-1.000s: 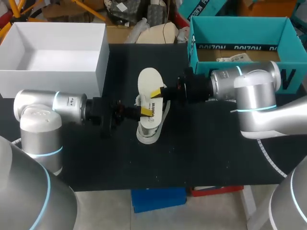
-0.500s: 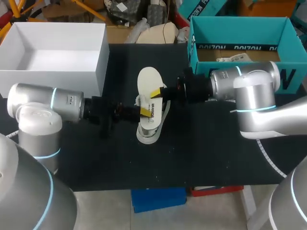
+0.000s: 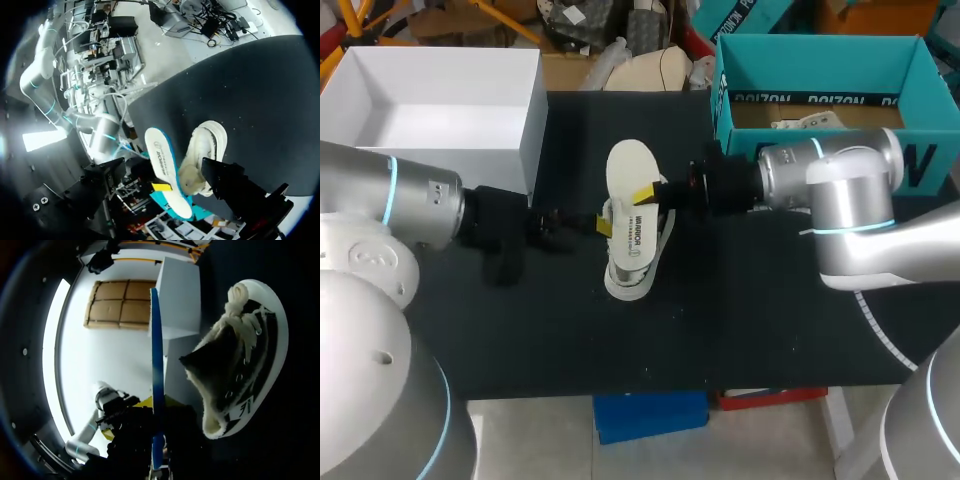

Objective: Take the shoe out of the shoebox, open the shoe tongue, remove and reinsert the insole, then place the shoe into the shoebox

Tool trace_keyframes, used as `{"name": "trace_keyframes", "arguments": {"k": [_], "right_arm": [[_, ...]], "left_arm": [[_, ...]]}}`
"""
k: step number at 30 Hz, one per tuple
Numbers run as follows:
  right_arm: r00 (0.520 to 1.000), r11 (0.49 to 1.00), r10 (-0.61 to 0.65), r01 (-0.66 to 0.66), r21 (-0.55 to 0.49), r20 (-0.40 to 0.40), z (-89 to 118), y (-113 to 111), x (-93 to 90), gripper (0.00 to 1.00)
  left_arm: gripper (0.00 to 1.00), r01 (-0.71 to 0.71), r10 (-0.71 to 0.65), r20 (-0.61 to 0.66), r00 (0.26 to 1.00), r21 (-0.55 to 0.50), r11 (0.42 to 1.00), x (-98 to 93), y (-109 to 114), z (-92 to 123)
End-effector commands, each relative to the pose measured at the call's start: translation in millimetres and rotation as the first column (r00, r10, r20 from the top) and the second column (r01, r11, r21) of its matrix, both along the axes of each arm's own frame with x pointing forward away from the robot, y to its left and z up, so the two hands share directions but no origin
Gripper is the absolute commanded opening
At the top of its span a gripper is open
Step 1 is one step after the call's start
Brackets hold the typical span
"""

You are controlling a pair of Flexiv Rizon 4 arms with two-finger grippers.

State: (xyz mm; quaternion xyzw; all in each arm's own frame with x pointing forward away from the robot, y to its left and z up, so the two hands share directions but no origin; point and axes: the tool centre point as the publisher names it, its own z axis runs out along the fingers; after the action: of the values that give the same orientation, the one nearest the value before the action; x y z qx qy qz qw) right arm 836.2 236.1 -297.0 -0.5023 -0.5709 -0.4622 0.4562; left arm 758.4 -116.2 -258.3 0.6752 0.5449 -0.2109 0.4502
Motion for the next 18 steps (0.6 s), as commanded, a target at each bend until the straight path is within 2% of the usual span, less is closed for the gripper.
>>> {"name": "trace_keyframes", "arguments": {"k": [1,13,18], "right_arm": [[1.000,1.000,-0.001,0.001,-0.003,-0.001,-0.1,0.8,-0.2,0.00],[1.000,1.000,-0.001,0.001,-0.003,-0.001,-0.1,0.8,-0.2,0.00],[1.000,1.000,-0.001,0.001,-0.003,-0.001,-0.1,0.8,-0.2,0.00]], "left_arm": [[1.00,-0.472,0.296,0.368,0.881,0.651,0.595,-10.5,5.1,16.4],[1.00,-0.472,0.296,0.368,0.881,0.651,0.595,-10.5,5.1,16.4],[1.00,-0.322,0.281,0.184,0.942,0.732,0.600,0.8,-9.5,15.1]]}}
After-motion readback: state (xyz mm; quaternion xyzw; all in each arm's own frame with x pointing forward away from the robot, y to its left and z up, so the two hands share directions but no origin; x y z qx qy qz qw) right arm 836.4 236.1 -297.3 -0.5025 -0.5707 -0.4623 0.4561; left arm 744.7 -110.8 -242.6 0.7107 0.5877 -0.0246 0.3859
